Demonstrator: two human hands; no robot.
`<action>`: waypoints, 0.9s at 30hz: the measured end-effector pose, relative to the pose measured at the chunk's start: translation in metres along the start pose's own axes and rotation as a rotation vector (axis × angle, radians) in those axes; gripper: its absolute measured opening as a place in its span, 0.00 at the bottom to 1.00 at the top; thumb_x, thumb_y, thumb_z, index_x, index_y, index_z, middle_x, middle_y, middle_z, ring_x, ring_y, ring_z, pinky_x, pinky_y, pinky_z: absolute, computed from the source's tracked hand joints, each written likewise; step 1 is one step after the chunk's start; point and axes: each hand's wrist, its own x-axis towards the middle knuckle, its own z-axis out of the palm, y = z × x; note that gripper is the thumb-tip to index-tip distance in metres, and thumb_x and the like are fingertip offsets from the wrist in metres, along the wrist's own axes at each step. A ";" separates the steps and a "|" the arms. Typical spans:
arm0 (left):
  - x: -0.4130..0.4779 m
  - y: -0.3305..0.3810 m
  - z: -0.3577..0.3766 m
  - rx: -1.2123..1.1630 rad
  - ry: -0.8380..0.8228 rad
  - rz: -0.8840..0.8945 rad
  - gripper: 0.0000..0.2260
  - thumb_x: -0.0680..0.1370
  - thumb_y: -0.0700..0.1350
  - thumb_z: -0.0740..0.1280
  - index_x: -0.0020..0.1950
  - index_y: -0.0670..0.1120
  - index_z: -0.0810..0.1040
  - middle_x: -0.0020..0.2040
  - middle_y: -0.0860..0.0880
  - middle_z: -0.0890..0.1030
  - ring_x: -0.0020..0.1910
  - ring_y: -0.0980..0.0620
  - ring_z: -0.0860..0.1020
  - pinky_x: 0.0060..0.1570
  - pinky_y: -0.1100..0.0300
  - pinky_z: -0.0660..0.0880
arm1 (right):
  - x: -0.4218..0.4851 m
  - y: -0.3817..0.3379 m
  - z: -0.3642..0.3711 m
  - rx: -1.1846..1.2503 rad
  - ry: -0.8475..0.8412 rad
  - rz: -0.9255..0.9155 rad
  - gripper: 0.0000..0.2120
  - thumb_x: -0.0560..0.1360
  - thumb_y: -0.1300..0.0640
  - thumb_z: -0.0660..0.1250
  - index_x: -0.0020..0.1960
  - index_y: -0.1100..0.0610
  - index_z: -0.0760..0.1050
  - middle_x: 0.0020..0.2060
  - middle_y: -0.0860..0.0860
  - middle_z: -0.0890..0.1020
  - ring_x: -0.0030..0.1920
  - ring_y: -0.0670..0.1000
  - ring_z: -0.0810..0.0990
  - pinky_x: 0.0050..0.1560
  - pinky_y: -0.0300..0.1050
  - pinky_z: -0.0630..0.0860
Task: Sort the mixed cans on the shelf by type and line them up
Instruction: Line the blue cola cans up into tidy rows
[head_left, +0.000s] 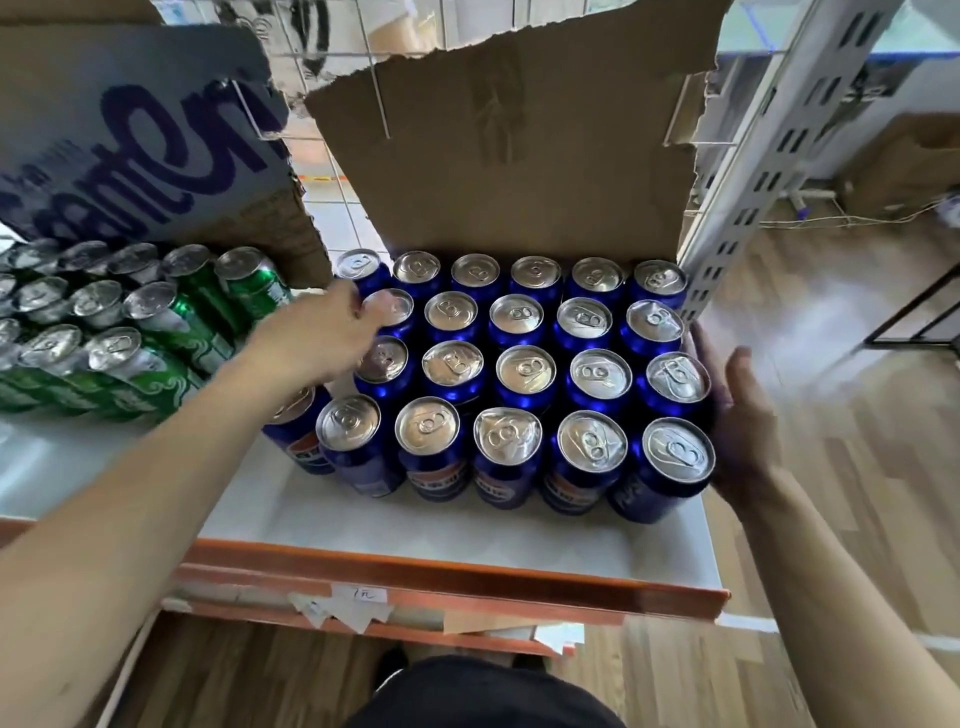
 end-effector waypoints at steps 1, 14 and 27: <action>-0.013 -0.016 -0.001 -0.129 0.147 0.047 0.27 0.80 0.66 0.54 0.68 0.48 0.71 0.63 0.41 0.78 0.61 0.40 0.76 0.59 0.48 0.72 | -0.004 0.003 -0.007 -0.011 0.006 0.004 0.43 0.68 0.27 0.64 0.77 0.45 0.61 0.72 0.43 0.71 0.73 0.52 0.69 0.73 0.59 0.62; -0.057 -0.053 0.104 -1.679 0.197 -0.234 0.28 0.75 0.70 0.61 0.56 0.47 0.83 0.61 0.43 0.82 0.62 0.43 0.79 0.66 0.48 0.73 | -0.017 0.029 0.006 0.018 0.129 -0.051 0.28 0.80 0.39 0.49 0.77 0.47 0.61 0.71 0.46 0.73 0.72 0.53 0.71 0.71 0.59 0.65; -0.066 -0.081 0.113 -1.483 0.081 0.010 0.28 0.70 0.66 0.73 0.62 0.50 0.77 0.58 0.46 0.81 0.57 0.46 0.78 0.58 0.49 0.74 | -0.022 0.052 -0.026 0.421 0.008 0.080 0.30 0.84 0.38 0.43 0.78 0.43 0.31 0.75 0.51 0.33 0.75 0.56 0.29 0.71 0.52 0.23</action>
